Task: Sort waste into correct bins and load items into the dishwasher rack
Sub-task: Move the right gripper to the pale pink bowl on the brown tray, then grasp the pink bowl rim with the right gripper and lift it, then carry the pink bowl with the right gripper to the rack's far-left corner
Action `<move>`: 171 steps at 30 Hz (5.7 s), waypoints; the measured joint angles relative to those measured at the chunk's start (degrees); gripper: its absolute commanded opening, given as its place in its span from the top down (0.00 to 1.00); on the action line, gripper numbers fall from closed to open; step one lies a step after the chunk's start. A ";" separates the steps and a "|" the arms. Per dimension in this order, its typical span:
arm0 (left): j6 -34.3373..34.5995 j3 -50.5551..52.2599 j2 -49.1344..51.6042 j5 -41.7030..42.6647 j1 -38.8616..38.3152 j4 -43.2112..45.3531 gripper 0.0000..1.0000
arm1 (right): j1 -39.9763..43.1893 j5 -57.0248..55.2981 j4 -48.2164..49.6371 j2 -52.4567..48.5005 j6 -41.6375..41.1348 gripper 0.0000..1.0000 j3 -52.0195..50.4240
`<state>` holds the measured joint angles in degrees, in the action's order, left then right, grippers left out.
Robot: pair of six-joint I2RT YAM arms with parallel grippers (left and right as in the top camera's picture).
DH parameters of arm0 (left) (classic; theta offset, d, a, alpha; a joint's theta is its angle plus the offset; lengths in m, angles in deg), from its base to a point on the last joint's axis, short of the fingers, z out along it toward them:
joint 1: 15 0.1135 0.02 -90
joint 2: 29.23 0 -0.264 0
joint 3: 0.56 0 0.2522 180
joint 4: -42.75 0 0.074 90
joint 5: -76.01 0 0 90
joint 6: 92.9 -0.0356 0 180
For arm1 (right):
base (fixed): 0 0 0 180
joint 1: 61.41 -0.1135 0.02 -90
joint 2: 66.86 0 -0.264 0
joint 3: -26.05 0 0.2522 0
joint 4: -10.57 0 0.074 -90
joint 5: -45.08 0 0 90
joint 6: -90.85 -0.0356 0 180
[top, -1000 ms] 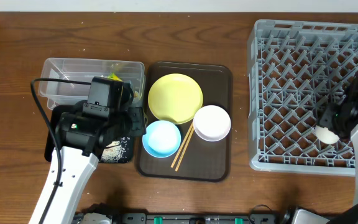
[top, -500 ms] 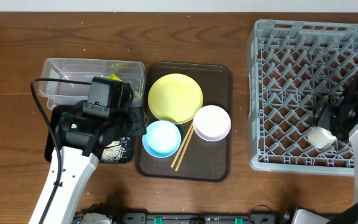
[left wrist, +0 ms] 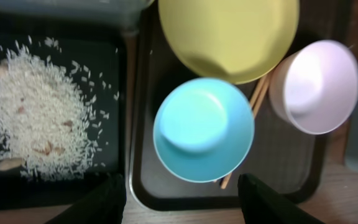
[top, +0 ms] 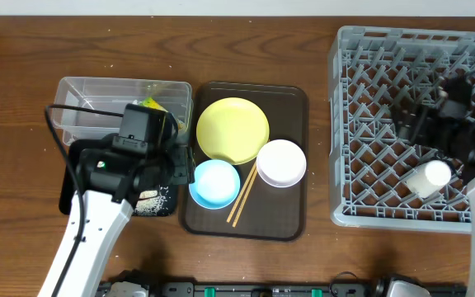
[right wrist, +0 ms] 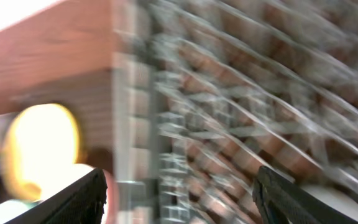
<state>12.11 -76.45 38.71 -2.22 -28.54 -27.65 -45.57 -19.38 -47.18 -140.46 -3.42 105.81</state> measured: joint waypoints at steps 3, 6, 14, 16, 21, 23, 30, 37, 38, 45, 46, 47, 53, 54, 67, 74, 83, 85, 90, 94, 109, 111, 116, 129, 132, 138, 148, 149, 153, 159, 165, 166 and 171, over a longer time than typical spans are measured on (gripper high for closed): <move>0.20 0.87 1.90 -0.17 0.00 -0.39 0.39 | -6.08 3.89 0.11 1.20 2.23 0.27 0.50; 0.61 1.05 4.11 -0.17 0.00 -0.83 0.39 | -13.35 5.18 -0.11 0.39 4.07 0.27 0.50; 1.68 1.09 5.79 -0.17 0.00 -1.27 0.39 | -30.36 -3.28 0.57 -6.73 5.16 0.26 0.50; 1.70 1.09 5.79 -0.20 0.00 -1.27 0.39 | -33.42 -6.91 1.20 -8.96 4.66 0.26 0.50; 1.70 1.09 5.79 -0.17 0.00 -1.27 0.38 | -37.70 -15.08 1.92 -14.51 0.72 0.27 0.50; 1.70 1.09 5.79 -0.20 0.00 -1.29 0.38 | -38.14 -16.46 2.08 -16.31 -0.63 0.30 0.50; 1.70 1.09 5.79 -0.20 0.00 -1.27 0.38 | -38.69 -18.56 2.62 -24.13 -3.69 0.51 0.50; 1.70 1.09 5.79 -0.20 0.00 -1.27 0.38 | -39.56 -18.53 2.43 -29.29 -5.57 0.65 0.50; 1.70 1.09 5.79 -0.20 0.00 -1.27 0.38 | -39.56 -18.56 2.34 -29.79 -5.75 0.67 0.50; 1.70 1.09 5.79 -0.20 0.00 -1.27 0.38 | -39.54 -18.73 1.79 -31.02 -6.54 0.95 0.50; 1.70 1.09 5.79 -0.20 0.00 -1.27 0.38 | -39.54 -18.80 1.77 -31.02 -6.78 0.99 0.50; 1.70 1.09 5.79 -0.17 0.00 -1.27 0.38 | -39.54 -18.75 1.73 -31.02 -6.64 0.99 0.50; 1.70 1.09 5.79 -0.20 0.00 -1.27 0.38 | -39.41 -19.08 1.09 -29.68 -6.91 1.00 0.57; 1.70 1.09 5.79 -0.17 0.00 -1.27 0.38 | -39.30 -19.39 0.94 -29.11 -6.88 1.00 0.63; 1.70 1.09 5.79 -0.20 0.00 -1.25 0.38 | -37.48 -43.36 5.16 -8.81 -6.91 0.99 4.94; 1.70 1.09 5.79 -0.20 0.00 -1.25 0.38 | -35.43 -61.20 12.68 -8.46 -5.95 0.99 4.96; 1.70 1.09 5.79 -0.20 0.00 -1.22 0.38 | -30.58 -66.66 23.71 -8.70 -2.21 0.99 4.94; 1.70 1.11 5.79 -0.20 0.00 -1.16 0.38 | -29.38 -67.04 27.69 -9.44 -0.52 0.99 4.98; 1.70 1.16 5.79 -0.20 0.00 -0.70 0.38 | -27.71 -67.63 38.01 -13.05 6.14 0.99 5.03; 1.70 1.16 5.79 -0.20 0.00 -0.20 0.38 | -26.77 -67.78 45.83 -17.31 12.46 0.99 5.07; 1.70 1.16 5.79 -0.22 0.00 0.07 0.38 | -23.80 -71.43 57.70 -31.82 21.99 0.99 5.07; 1.70 1.16 5.79 -0.22 0.00 0.04 0.38 | -23.80 -71.63 57.81 -32.70 22.10 0.99 5.07; 1.70 1.16 5.79 -0.20 0.00 0.04 0.38 | -23.80 -72.91 58.01 -34.91 22.16 0.99 5.07; 1.70 1.16 5.79 -0.20 0.00 0.04 0.38 | -23.82 -76.76 58.34 -36.63 22.56 0.99 5.09; 1.77 1.16 5.79 -0.20 0.00 0.04 0.38 | -23.91 -76.89 58.23 -36.63 22.53 0.99 5.09; 1.95 1.16 5.79 -0.20 0.00 0.04 0.38 | -24.22 -77.79 54.93 -36.63 22.49 0.99 5.42; 2.38 1.16 5.79 -0.20 0.00 0.04 0.38 | -27.63 -82.49 42.71 -35.82 16.28 0.99 6.38; 2.43 1.16 5.79 -0.20 0.00 0.04 0.38 | -27.93 -83.06 42.16 -35.82 15.85 0.99 6.38; 2.75 1.16 5.79 -0.20 0.00 -0.02 0.38 | -29.33 -85.22 40.30 -35.71 14.51 0.99 6.38; 2.78 1.16 5.79 -0.20 0.00 -0.11 0.38 | -30.97 -87.12 38.71 -35.63 11.91 0.94 6.38; 2.78 1.16 5.79 -0.20 0.00 -0.20 0.38 | -34.07 -81.59 36.15 -35.98 10.69 0.82 6.27; 2.78 1.16 5.79 -0.20 0.00 -0.22 0.38 | -34.62 -80.74 35.58 -36.09 10.43 0.81 6.23; 2.78 1.16 5.79 -0.20 0.00 -0.24 0.38 | -36.28 -77.96 33.48 -36.30 7.72 0.80 6.16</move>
<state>14.88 -75.29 44.50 -2.42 -28.54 -27.89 -81.85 -97.35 -13.69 -176.76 4.29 111.97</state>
